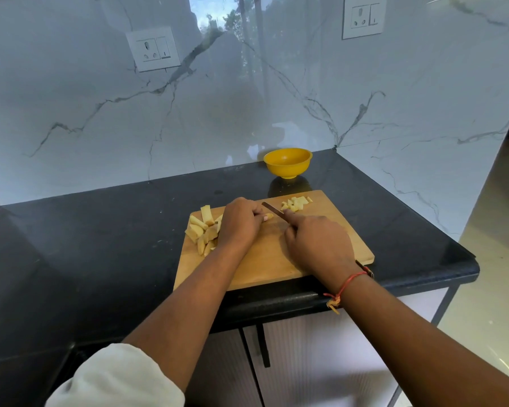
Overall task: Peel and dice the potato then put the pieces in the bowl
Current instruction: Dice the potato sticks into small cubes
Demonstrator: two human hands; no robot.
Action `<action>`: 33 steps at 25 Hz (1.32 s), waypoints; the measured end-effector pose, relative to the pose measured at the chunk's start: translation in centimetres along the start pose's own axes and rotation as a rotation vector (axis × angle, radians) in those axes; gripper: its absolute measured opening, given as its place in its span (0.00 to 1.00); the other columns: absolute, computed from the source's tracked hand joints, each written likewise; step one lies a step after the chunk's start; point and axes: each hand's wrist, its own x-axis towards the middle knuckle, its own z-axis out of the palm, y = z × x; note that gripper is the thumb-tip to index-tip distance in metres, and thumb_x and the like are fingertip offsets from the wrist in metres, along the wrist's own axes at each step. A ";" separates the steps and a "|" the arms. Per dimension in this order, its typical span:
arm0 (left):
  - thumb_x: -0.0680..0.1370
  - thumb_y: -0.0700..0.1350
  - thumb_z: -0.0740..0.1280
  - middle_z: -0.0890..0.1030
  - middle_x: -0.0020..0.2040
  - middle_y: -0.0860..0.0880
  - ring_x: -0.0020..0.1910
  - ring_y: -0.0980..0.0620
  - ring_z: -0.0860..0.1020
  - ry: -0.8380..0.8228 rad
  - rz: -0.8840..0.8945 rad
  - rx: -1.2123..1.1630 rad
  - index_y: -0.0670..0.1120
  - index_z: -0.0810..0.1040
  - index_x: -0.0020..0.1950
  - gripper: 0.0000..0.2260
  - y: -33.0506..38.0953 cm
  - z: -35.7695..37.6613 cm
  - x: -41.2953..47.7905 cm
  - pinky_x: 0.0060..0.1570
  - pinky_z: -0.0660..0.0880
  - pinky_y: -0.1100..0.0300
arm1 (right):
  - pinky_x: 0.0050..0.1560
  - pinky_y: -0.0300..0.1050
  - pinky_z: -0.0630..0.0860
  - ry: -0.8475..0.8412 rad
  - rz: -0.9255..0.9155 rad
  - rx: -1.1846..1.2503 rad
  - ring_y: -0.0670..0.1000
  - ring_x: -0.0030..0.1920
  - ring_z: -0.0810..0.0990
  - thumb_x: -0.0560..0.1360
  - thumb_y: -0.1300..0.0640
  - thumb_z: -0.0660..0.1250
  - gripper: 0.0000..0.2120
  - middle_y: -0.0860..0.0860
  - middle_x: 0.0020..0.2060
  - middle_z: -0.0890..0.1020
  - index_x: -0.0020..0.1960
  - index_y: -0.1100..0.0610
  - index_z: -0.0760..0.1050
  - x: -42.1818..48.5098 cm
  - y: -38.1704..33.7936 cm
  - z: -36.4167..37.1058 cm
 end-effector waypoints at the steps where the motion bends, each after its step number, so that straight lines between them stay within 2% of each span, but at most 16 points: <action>1: 0.77 0.45 0.72 0.85 0.46 0.49 0.46 0.54 0.80 -0.001 -0.001 0.006 0.47 0.87 0.49 0.05 -0.1 0.1 0.1 0.48 0.71 0.63 | 0.29 0.41 0.72 -0.011 0.008 -0.007 0.45 0.34 0.74 0.83 0.45 0.53 0.21 0.46 0.38 0.77 0.75 0.40 0.67 0.1 0.0 0.0; 4: 0.78 0.45 0.71 0.85 0.47 0.49 0.46 0.54 0.80 -0.010 -0.011 0.021 0.47 0.87 0.52 0.06 -0.3 0.5 0.3 0.47 0.72 0.63 | 0.32 0.43 0.76 -0.051 0.030 -0.014 0.47 0.36 0.76 0.84 0.45 0.54 0.20 0.47 0.40 0.78 0.75 0.39 0.67 0.3 -0.3 -0.2; 7: 0.78 0.45 0.71 0.84 0.45 0.49 0.44 0.54 0.80 -0.008 0.007 0.037 0.48 0.87 0.49 0.05 -0.7 0.8 0.6 0.48 0.75 0.61 | 0.37 0.46 0.81 -0.076 0.027 -0.003 0.48 0.38 0.78 0.84 0.46 0.54 0.20 0.48 0.42 0.80 0.75 0.39 0.67 0.1 -0.7 -0.3; 14: 0.77 0.46 0.72 0.82 0.40 0.50 0.39 0.55 0.78 -0.010 0.011 0.047 0.47 0.87 0.43 0.06 -0.8 0.9 0.9 0.45 0.78 0.58 | 0.45 0.47 0.82 -0.158 0.043 -0.007 0.50 0.44 0.80 0.84 0.49 0.55 0.20 0.51 0.48 0.81 0.75 0.40 0.67 1.2 -1.8 0.0; 20: 0.77 0.46 0.72 0.81 0.40 0.50 0.40 0.55 0.78 -0.015 -0.009 0.063 0.47 0.86 0.41 0.06 -0.9 1.2 1.2 0.48 0.79 0.54 | 0.41 0.44 0.77 -0.221 0.075 -0.028 0.49 0.41 0.78 0.84 0.50 0.57 0.17 0.49 0.40 0.77 0.69 0.47 0.76 1.7 -2.4 0.3; 22: 0.77 0.46 0.72 0.82 0.41 0.50 0.41 0.55 0.78 -0.001 -0.017 0.063 0.47 0.86 0.43 0.06 -0.9 1.3 1.2 0.49 0.79 0.55 | 0.44 0.45 0.80 -0.240 0.076 -0.072 0.49 0.43 0.79 0.83 0.52 0.57 0.17 0.50 0.42 0.78 0.70 0.48 0.74 1.0 -2.5 -0.1; 25: 0.78 0.47 0.71 0.81 0.41 0.50 0.41 0.55 0.78 0.010 -0.018 0.068 0.47 0.86 0.42 0.07 -1.0 1.5 1.0 0.48 0.79 0.56 | 0.51 0.49 0.81 -0.286 0.074 -0.117 0.53 0.51 0.80 0.83 0.55 0.58 0.20 0.52 0.53 0.79 0.74 0.45 0.69 0.0 -2.4 -1.3; 27: 0.78 0.47 0.71 0.80 0.41 0.50 0.40 0.55 0.77 0.014 -0.013 0.075 0.47 0.86 0.42 0.08 -1.0 1.4 0.8 0.47 0.79 0.56 | 0.48 0.48 0.79 -0.294 0.040 -0.183 0.53 0.53 0.80 0.83 0.57 0.57 0.25 0.52 0.56 0.79 0.78 0.42 0.61 -0.7 -2.3 -1.8; 29: 0.79 0.47 0.70 0.80 0.41 0.50 0.41 0.54 0.77 0.012 0.000 0.079 0.47 0.86 0.43 0.08 -0.9 1.3 0.6 0.45 0.78 0.56 | 0.44 0.47 0.77 -0.254 -0.008 -0.260 0.54 0.53 0.79 0.84 0.58 0.55 0.26 0.52 0.56 0.78 0.79 0.41 0.56 -1.5 -1.9 -2.0; 33: 0.80 0.45 0.68 0.81 0.45 0.48 0.44 0.52 0.78 0.019 0.012 0.096 0.45 0.87 0.49 0.08 -0.7 1.0 0.4 0.45 0.77 0.58 | 0.46 0.50 0.80 -0.199 0.002 -0.267 0.54 0.50 0.80 0.84 0.58 0.52 0.26 0.52 0.51 0.77 0.79 0.40 0.57 -1.1 -0.8 -1.7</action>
